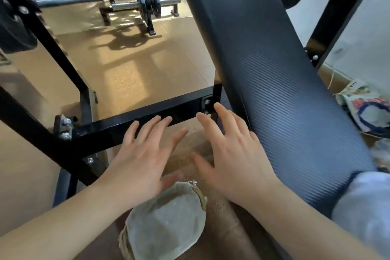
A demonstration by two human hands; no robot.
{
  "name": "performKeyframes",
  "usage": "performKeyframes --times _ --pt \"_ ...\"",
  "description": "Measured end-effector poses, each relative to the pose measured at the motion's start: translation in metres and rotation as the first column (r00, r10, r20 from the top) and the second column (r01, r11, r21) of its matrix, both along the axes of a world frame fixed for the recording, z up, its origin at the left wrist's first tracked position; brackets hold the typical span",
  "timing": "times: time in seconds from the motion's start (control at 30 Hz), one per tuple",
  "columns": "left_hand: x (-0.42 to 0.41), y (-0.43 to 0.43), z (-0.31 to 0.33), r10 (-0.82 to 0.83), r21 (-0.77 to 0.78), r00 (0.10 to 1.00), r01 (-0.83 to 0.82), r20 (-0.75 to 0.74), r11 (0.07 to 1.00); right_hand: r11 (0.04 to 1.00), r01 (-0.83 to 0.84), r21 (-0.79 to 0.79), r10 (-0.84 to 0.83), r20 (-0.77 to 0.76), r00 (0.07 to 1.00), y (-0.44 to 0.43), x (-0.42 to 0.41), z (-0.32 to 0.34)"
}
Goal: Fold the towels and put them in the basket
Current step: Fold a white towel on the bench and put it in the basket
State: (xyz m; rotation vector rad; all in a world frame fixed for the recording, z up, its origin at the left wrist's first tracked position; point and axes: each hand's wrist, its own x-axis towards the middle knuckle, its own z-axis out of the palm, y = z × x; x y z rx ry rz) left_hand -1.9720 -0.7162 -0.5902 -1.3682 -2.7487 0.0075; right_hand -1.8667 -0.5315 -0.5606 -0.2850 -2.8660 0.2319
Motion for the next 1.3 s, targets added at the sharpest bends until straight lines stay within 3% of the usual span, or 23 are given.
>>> performKeyframes --times 0.3,0.57,0.97,1.3 --pt "0.041 0.005 0.012 -0.015 0.134 1.000 0.017 -0.020 0.991 0.991 -0.021 0.131 0.034 -0.101 0.994 -0.001 0.053 0.027" --pt "0.095 0.026 0.046 -0.067 0.188 0.995 0.080 -0.074 0.979 0.987 0.078 0.137 -0.066 -0.091 0.994 0.011 0.115 0.047" --pt "0.173 0.041 0.088 -0.080 0.188 0.965 0.129 -0.251 0.974 0.970 0.181 0.160 -0.161 -0.129 0.979 0.020 0.196 0.066" --pt "0.212 0.032 0.108 -0.081 0.192 0.962 0.134 -0.261 0.972 0.963 0.209 0.171 -0.188 -0.133 0.973 0.021 0.244 0.077"
